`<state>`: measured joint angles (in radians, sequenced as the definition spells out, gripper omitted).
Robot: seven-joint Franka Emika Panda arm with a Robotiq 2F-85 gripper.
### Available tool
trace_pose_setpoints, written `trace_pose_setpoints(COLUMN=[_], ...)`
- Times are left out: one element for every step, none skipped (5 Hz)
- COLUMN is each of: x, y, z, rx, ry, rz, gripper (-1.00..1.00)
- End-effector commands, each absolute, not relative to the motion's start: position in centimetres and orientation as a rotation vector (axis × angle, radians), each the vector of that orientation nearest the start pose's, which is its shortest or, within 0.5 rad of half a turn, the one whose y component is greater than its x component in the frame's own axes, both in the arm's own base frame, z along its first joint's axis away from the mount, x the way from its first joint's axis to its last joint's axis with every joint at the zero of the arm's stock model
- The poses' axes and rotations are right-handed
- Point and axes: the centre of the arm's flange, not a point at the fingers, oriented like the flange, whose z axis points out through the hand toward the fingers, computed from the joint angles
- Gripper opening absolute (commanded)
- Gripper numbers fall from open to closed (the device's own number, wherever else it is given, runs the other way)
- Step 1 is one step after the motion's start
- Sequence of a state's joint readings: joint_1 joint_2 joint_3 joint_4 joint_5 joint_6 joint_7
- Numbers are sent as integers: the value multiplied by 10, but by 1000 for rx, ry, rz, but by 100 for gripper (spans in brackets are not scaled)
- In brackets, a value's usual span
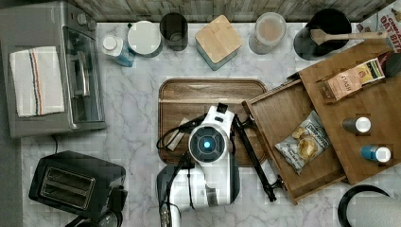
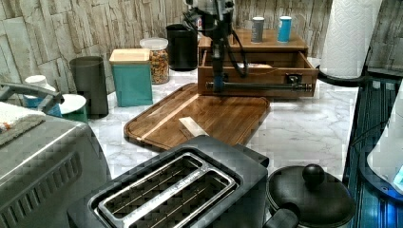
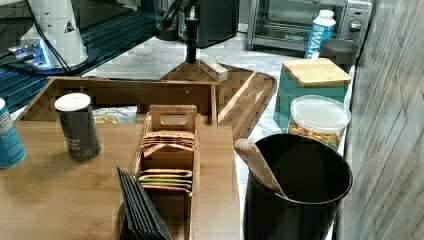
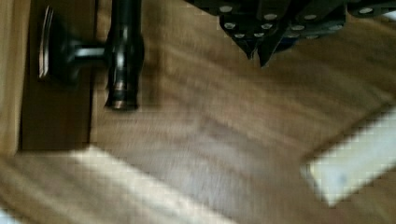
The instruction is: Close the drawer.
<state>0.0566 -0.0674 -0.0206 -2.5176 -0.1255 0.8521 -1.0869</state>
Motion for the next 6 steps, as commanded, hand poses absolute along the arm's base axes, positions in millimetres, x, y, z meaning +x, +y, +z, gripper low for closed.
trace_pose_setpoints(x=[400,386,380,374,374,384], y=[-24,-42,-58,-69,-81,-100], z=[290,275,269,266,272,283], rx=[-3158,-3163,-3166,-3187,-3197,-3189], ry=[-706,-722,-710,-702,-701,-721], rz=[55,23,53,42,45,46], gripper=[-100,-100,-100,-100,-100,-100])
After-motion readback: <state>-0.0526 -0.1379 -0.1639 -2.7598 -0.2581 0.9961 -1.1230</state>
